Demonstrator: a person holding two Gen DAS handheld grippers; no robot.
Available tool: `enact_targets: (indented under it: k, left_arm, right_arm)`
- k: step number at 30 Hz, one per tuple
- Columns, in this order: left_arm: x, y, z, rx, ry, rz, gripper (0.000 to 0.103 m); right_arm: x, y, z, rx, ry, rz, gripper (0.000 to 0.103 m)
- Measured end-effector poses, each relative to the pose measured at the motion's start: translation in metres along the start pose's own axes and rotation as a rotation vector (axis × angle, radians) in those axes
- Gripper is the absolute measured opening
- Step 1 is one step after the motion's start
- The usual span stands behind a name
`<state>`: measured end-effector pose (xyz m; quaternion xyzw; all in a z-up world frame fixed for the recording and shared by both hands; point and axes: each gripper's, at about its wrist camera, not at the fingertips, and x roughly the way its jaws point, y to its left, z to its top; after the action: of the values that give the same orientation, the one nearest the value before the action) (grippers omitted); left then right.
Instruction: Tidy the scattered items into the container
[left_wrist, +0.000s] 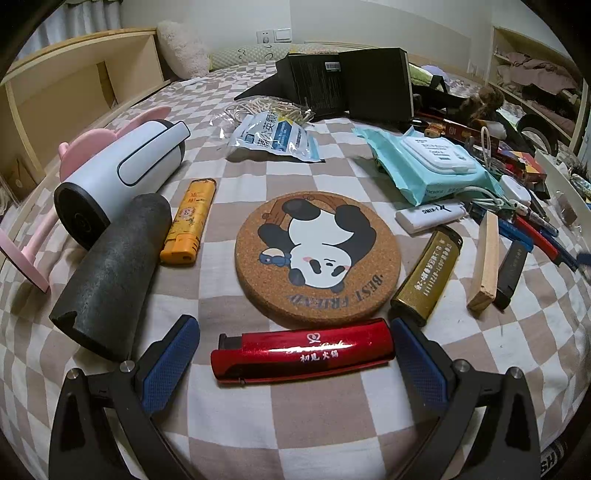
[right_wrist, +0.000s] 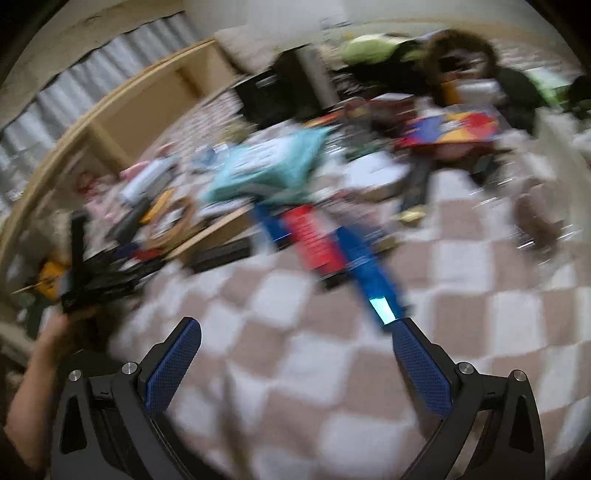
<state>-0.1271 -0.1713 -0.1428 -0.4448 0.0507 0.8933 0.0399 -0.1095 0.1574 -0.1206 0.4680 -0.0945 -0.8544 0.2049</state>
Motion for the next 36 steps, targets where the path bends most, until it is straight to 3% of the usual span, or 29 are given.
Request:
enact_targets:
  k: [3, 5, 9, 13, 18, 22, 27, 32, 36]
  left_arm:
    - [-0.002, 0.001, 0.001, 0.000, 0.009, -0.003, 0.102]
    - [-0.004, 0.000, 0.001, 0.007, 0.009, -0.004, 0.099]
    - [-0.010, 0.003, -0.002, -0.005, -0.009, -0.019, 0.089]
    - [-0.013, 0.008, -0.003, -0.029, -0.018, -0.035, 0.083]
    - [-0.014, 0.006, -0.005, -0.023, -0.023, -0.029, 0.083]
    - [-0.014, 0.006, -0.005, -0.024, -0.025, -0.031, 0.083]
    - [-0.013, 0.005, -0.007, -0.013, -0.025, -0.019, 0.083]
    - [-0.013, 0.005, -0.008, -0.014, -0.033, -0.020, 0.083]
    - [-0.013, 0.005, -0.009, -0.013, -0.039, -0.018, 0.083]
  right_arm:
    - [-0.010, -0.027, 0.010, 0.062, -0.035, -0.088, 0.103]
    - [-0.020, -0.035, 0.010, 0.094, -0.058, -0.100, 0.103]
    - [-0.038, -0.022, -0.001, 0.070, -0.085, -0.015, 0.103]
    - [-0.021, 0.013, -0.008, -0.027, -0.025, 0.119, 0.103]
    - [0.007, 0.034, -0.002, -0.124, 0.045, 0.158, 0.103]
    - [0.018, 0.019, 0.005, -0.107, 0.052, 0.085, 0.103]
    - [0.005, -0.027, 0.015, 0.031, -0.023, -0.116, 0.103]
    - [-0.013, -0.041, 0.009, 0.130, -0.060, -0.180, 0.103]
    - [-0.004, -0.027, -0.002, 0.138, -0.036, -0.245, 0.090]
